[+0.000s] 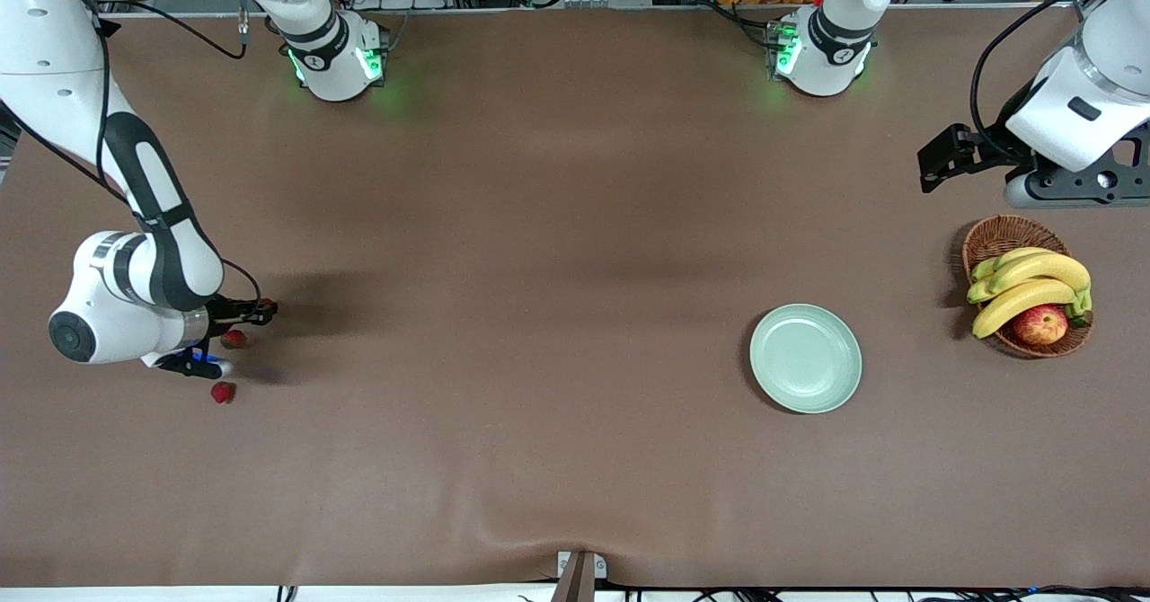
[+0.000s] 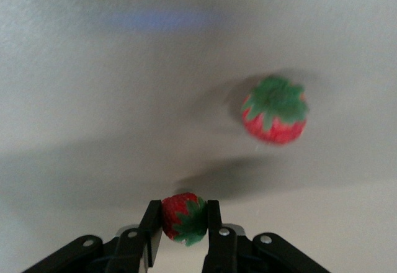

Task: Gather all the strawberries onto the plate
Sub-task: 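Grasp the first strawberry with the right gripper and lift it, then carry the strawberry toward the plate and release it on the table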

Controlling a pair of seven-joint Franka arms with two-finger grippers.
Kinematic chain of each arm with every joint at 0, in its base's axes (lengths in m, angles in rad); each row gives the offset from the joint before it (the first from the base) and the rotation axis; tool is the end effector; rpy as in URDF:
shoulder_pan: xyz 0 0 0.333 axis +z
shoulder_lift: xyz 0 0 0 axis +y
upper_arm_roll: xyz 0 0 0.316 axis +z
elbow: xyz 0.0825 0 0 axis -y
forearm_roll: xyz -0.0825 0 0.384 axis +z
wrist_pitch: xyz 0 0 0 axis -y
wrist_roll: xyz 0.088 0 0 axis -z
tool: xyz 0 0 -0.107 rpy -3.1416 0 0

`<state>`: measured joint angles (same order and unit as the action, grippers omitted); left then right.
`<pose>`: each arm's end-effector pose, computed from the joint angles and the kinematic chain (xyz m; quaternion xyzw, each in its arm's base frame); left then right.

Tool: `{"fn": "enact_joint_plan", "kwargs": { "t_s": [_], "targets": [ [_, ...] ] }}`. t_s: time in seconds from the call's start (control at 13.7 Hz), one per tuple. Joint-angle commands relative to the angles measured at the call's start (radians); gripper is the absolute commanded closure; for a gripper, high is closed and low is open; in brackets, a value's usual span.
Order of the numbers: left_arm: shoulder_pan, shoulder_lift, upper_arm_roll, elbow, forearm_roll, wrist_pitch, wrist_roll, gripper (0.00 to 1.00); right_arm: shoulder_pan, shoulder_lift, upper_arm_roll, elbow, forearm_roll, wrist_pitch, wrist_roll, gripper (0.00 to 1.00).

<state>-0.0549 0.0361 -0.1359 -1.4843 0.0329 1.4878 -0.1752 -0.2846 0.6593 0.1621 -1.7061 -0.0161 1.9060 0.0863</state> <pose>0.5485 -0.1005 0.6380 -0.9997 0.0067 0.0133 0.0167 0.6136 -0.0829 0.1857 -0.9683 0.1024 0.2225 0.0492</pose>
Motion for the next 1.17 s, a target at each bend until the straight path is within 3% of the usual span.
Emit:
{"fn": "enact_joint_plan", "kwargs": {
  "t_s": [0.0,0.29,0.66,1.09],
  "targets": [
    [-0.002,-0.007,0.002,0.001,0.007,-0.004,0.019,0.0,0.08,-0.024,0.016,0.095,0.002,-0.151,0.169,1.0],
    [-0.002,-0.007,0.002,0.001,0.005,-0.004,0.019,0.0,0.123,-0.058,0.08,0.118,0.174,-0.203,0.346,1.0],
    [-0.002,-0.01,-0.002,0.001,0.005,-0.004,0.014,0.0,0.23,-0.049,0.174,0.189,0.275,-0.191,0.715,1.0],
    [-0.002,-0.008,-0.001,0.001,0.005,-0.004,0.014,0.0,0.467,-0.027,0.172,0.215,0.387,0.088,1.082,1.0]
  ]
}}
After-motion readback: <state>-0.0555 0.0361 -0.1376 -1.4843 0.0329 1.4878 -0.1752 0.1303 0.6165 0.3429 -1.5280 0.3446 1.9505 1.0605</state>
